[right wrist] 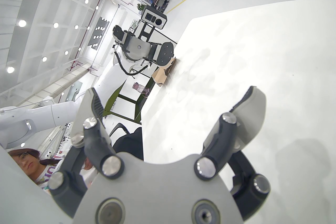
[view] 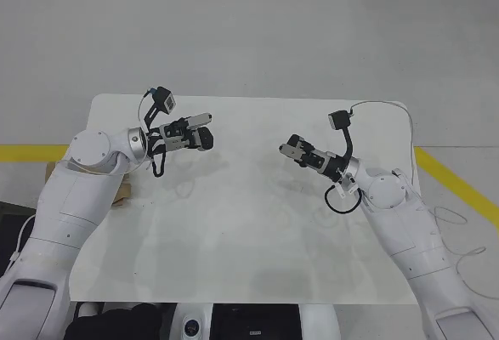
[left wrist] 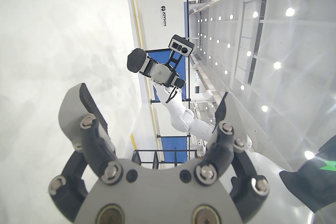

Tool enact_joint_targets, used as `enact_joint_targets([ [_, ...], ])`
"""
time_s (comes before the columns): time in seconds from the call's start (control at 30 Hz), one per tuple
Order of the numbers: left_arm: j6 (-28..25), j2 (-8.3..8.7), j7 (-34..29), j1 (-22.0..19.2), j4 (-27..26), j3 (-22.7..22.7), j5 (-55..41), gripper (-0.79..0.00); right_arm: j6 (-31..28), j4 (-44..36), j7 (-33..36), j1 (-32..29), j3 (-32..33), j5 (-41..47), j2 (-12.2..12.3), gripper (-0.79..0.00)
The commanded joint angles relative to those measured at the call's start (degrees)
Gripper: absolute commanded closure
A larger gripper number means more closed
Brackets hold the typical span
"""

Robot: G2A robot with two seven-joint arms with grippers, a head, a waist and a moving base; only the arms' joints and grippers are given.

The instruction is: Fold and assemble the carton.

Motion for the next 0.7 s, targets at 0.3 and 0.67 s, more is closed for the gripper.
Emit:
enact_joint_targets([
  [0.3,-0.6,1.4,-1.2,2.3,1.5,-7.7,-4.4,-0.785,0.0,0.0,0.0,0.0,0.0,0.0,0.0,-0.785],
  [0.67,-1.3,4.1,-2.7,3.3,5.0,-18.5,-2.6,-0.785,0.0,0.0,0.0,0.0,0.0,0.0,0.0,-0.785],
])
